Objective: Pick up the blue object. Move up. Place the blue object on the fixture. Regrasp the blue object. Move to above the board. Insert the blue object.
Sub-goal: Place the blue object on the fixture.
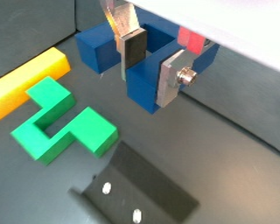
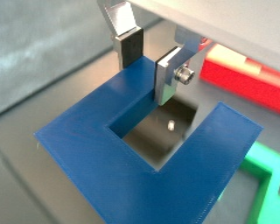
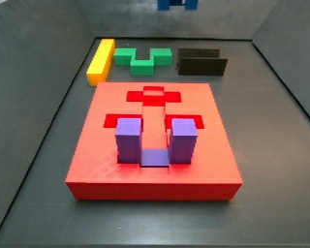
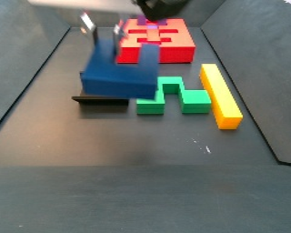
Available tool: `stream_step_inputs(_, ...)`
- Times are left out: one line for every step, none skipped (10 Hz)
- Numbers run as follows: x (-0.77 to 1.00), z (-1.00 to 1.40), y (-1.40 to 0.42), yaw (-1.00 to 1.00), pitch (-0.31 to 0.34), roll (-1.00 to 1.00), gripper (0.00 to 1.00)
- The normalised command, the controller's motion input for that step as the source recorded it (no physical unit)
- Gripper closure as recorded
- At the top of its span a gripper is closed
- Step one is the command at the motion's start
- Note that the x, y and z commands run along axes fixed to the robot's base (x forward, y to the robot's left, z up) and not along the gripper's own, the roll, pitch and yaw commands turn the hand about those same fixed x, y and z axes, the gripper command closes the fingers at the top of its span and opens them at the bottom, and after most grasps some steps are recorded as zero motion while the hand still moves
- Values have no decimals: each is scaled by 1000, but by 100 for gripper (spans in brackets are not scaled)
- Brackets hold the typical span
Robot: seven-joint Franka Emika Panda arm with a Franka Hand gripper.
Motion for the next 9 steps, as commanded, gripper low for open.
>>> stream_step_inputs(554, 334, -134, -163, 0, -863, 100)
stream_step_inputs(571, 283, -117, -131, 0, -846, 100)
stream_step_inputs(577, 254, -126, -123, 0, -826, 100)
stream_step_inputs(586, 223, -143, -120, 0, -809, 100)
stream_step_inputs(591, 177, -177, -83, 0, -763, 100)
stream_step_inputs(586, 140, -206, -23, 6, -720, 100)
stream_step_inputs(571, 111, -251, 0, 49, -674, 100)
stream_step_inputs(569, 106, -251, 0, 134, -611, 100)
stream_step_inputs(586, 74, -237, 0, 154, -609, 100)
